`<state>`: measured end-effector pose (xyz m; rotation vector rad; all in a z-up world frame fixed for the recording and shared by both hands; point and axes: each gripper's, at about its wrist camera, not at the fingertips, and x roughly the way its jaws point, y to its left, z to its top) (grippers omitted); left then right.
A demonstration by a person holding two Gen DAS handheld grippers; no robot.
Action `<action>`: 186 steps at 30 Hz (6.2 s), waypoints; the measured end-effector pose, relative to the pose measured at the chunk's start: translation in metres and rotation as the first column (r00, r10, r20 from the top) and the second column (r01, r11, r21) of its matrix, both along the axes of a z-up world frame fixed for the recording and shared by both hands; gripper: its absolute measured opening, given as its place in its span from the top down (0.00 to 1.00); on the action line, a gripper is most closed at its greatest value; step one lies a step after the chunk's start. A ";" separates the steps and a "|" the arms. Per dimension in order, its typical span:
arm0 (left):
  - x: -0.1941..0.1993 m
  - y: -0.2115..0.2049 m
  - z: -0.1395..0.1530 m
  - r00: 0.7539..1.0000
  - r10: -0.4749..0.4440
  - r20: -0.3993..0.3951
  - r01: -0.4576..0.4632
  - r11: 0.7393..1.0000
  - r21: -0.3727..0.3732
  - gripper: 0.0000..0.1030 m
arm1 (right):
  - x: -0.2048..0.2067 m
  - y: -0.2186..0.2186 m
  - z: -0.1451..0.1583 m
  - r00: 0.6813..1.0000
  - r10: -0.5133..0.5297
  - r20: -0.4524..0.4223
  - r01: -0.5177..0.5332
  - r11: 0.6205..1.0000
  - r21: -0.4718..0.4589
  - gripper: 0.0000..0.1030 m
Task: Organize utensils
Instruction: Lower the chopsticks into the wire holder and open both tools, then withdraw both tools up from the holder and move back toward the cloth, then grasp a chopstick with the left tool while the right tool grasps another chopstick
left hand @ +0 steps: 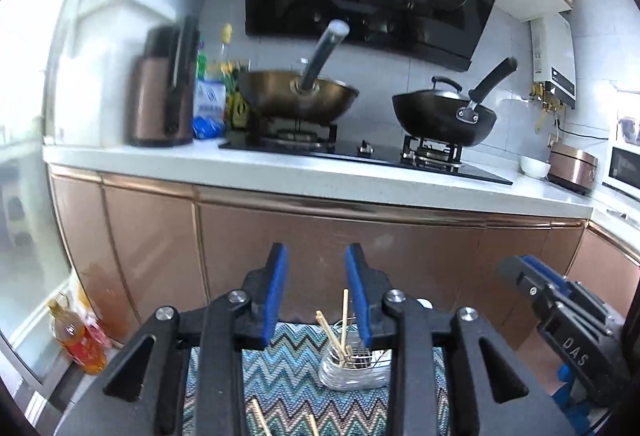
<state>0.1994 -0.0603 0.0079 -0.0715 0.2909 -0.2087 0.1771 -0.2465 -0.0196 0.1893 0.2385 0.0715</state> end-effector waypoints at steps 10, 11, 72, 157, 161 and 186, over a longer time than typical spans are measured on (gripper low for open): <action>-0.059 0.003 0.002 0.996 0.006 0.085 -0.011 0.998 0.054 0.71 | -0.049 0.006 0.007 0.999 -0.011 0.051 0.011 1.000 0.001 0.68; -0.061 0.002 0.002 0.996 0.006 0.087 -0.011 0.998 0.056 0.71 | -0.052 0.006 0.007 0.998 -0.013 0.054 0.013 1.000 -0.002 0.68; -0.117 0.035 -0.027 0.965 0.257 0.053 -0.255 0.966 -0.047 0.54 | -0.176 -0.088 -0.031 0.878 -0.466 0.111 0.463 0.885 0.058 0.57; 0.092 0.084 -0.241 0.633 -0.087 -0.769 -0.006 0.993 -0.118 0.52 | 0.051 0.048 -0.178 0.831 0.187 -0.524 -0.225 0.974 -0.010 0.58; 0.112 0.073 -0.258 0.562 -0.109 -0.820 0.014 0.992 -0.122 0.63 | 0.075 0.061 -0.198 0.764 0.244 -0.597 -0.282 0.959 0.032 0.65; 0.159 0.042 -0.304 0.404 -0.074 -0.912 0.075 0.996 -0.047 0.91 | 0.155 0.117 -0.283 0.494 0.304 -0.815 -0.422 0.903 0.081 0.91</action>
